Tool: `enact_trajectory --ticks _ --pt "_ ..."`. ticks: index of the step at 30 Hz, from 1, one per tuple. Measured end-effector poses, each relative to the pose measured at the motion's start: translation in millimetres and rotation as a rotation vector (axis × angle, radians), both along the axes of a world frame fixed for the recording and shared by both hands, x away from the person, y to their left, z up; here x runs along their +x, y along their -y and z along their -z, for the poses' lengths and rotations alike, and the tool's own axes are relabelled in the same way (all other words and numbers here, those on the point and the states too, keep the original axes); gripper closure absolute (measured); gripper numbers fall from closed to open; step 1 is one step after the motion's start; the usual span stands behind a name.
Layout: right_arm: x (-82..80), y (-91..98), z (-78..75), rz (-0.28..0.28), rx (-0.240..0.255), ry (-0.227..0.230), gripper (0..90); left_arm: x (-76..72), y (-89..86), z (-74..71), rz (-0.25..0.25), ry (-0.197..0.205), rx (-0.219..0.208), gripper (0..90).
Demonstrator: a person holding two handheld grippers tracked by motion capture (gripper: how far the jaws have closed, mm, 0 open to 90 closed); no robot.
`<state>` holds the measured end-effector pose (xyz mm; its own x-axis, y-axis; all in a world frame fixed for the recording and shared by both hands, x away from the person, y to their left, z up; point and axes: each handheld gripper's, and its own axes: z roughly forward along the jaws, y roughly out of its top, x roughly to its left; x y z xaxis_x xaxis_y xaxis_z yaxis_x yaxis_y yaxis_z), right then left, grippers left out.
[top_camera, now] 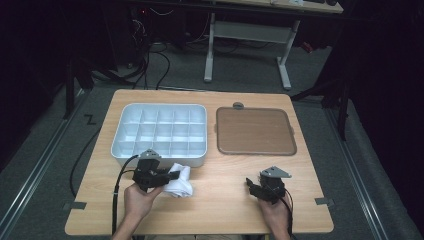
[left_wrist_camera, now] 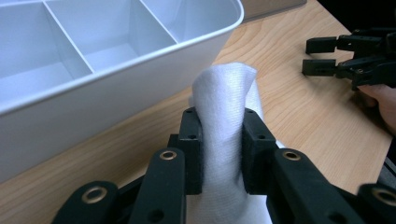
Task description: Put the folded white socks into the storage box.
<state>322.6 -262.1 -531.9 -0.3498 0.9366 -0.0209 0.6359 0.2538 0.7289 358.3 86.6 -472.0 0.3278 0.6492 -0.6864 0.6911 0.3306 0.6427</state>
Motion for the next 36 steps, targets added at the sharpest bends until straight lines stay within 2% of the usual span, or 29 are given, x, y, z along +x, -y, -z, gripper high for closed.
enact_trajectory --ticks 6,8,10,14,16,19,22,25,27,32,36 --pt "-0.1 -0.1 0.0 -0.003 -0.001 0.001 39.6 2.4 -1.3 -6.9 0.002 0.02 -0.018 73.9" --pt "-0.1 0.0 0.0 -0.003 -0.001 0.001 39.6 3.6 -2.7 -9.5 -0.005 0.02 -0.035 73.9" --pt "0.0 0.0 0.0 -0.002 0.0 0.0 39.8 4.5 -3.2 -11.2 0.004 0.031 -0.024 73.9" --pt "0.5 -0.1 0.1 -0.001 0.001 0.001 40.0 8.3 -4.3 -16.3 0.016 0.03 -0.02 73.9" --pt "0.6 0.0 0.1 -0.002 0.0 0.001 40.1 11.6 -6.3 -19.3 0.012 0.02 -0.035 73.9" --pt "0.5 0.0 0.1 -0.001 0.001 0.001 40.1 13.1 -4.2 -24.5 0.014 0.038 0.012 73.9" --pt "0.7 0.3 0.1 -0.002 -0.001 0.003 40.7 15.2 -3.1 -31.3 0.022 0.043 0.012 73.9" --pt "0.7 0.2 0.1 -0.001 -0.001 0.003 40.7 18.6 -5.1 -37.2 0.019 0.035 -0.015 73.9" --pt "0.7 0.2 0.1 -0.001 -0.001 0.003 40.7 21.7 -6.5 -39.2 0.016 0.037 -0.006 74.0" --pt "0.7 0.2 0.1 -0.001 -0.001 0.003 40.7 32.0 -12.0 -46.7 0.009 0.032 -0.044 74.0" --pt "0.6 0.2 0.1 -0.001 -0.001 0.003 40.7 42.1 -15.2 -53.8 -0.007 0.031 -0.056 74.0"
